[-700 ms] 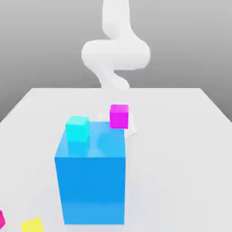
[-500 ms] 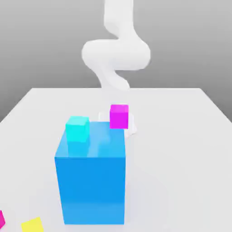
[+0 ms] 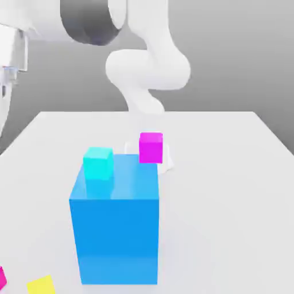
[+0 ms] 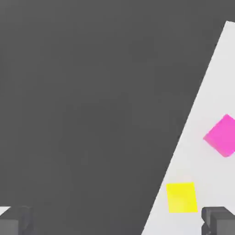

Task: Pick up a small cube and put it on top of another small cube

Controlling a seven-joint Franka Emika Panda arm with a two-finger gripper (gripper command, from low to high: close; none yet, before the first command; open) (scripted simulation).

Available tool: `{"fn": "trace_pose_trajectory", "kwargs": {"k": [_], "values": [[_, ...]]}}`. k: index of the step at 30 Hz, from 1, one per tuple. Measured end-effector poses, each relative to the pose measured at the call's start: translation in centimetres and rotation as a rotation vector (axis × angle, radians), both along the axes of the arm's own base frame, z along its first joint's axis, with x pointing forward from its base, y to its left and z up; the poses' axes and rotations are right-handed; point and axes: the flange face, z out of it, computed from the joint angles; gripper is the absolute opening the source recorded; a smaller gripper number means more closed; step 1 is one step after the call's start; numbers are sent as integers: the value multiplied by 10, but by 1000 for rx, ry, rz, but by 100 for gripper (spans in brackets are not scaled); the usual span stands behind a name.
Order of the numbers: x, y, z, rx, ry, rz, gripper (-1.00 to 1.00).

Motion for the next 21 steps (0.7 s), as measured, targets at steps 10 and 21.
{"fn": "trace_pose_trajectory", "kwargs": {"k": [10,21], "values": [[-31,-86,-179,149,183,-542,0],[-37,-94,-262,159,200,-601,-100]]}}
